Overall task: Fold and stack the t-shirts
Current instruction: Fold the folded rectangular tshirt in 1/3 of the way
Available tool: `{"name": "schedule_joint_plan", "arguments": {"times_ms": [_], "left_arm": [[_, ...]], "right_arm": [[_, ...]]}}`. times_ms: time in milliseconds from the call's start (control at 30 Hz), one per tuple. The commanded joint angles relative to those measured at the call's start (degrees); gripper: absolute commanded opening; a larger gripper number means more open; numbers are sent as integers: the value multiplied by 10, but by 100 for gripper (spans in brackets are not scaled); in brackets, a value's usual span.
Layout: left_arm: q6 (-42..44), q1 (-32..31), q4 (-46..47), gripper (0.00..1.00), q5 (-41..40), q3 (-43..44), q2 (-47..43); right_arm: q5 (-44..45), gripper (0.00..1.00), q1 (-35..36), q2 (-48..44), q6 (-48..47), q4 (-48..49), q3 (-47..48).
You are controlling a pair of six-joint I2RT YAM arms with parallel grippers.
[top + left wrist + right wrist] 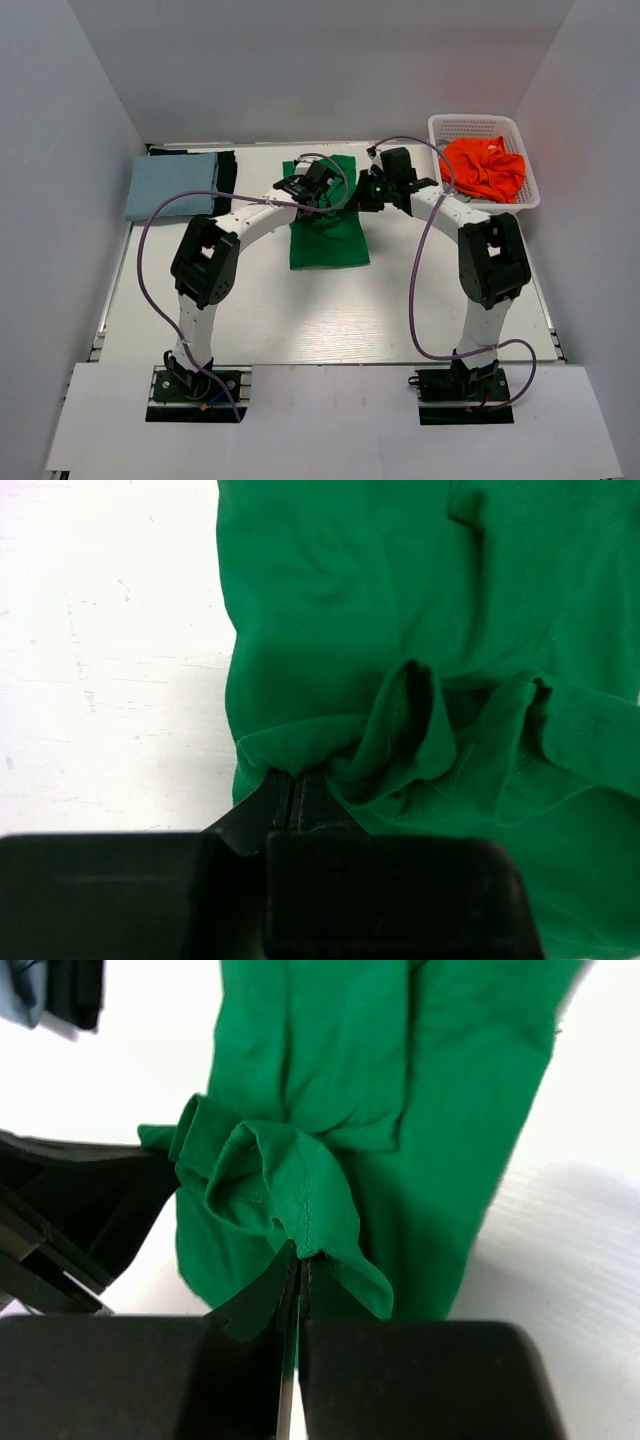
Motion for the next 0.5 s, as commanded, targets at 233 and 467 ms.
{"name": "schedule_joint_plan", "arguments": {"times_ms": [233,467], "left_arm": [[16,45,75,12,56,1,15],[-5,88,65,100,68,66,47]], "right_arm": [[-42,0,-19,66,23,36,47],[-36,57,-39,132,35,32,147]]}}
